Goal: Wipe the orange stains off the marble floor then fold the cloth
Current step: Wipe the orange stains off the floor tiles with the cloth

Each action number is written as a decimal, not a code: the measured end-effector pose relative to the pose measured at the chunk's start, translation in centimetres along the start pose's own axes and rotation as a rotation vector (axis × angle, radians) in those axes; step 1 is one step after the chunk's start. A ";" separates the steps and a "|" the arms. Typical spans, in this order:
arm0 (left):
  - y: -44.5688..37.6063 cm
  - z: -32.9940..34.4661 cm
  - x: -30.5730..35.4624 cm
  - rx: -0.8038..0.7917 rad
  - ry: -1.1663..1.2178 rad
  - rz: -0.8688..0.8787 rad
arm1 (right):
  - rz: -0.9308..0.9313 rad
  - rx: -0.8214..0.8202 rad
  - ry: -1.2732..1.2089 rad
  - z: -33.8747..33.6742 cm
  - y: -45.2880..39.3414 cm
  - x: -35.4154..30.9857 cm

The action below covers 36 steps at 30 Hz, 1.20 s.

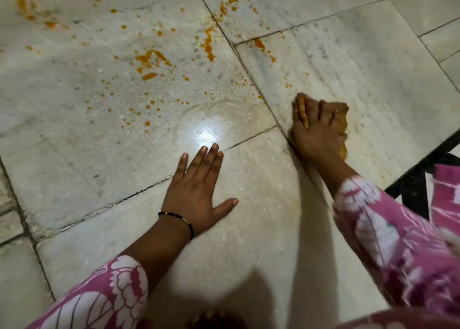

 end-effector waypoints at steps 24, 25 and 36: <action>-0.1 0.1 -0.1 0.019 -0.007 -0.004 | -0.604 0.048 -0.059 1.3 9.3 -7.1; -0.1 0.1 -0.1 0.025 -0.003 -0.003 | -0.610 0.059 -0.051 1.2 9.9 -5.2; -0.2 0.0 0.1 0.003 -0.014 -0.007 | -0.396 0.115 -0.002 1.3 4.1 -8.1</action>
Point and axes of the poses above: each hand's wrist, its own y-axis away from the middle knuckle, its own z-axis out of the palm, x = y × z, the point moved 2 cm from there along -y, towards the middle knuckle, and after that the axes turned 12 degrees about x, right-handed, at the moved point
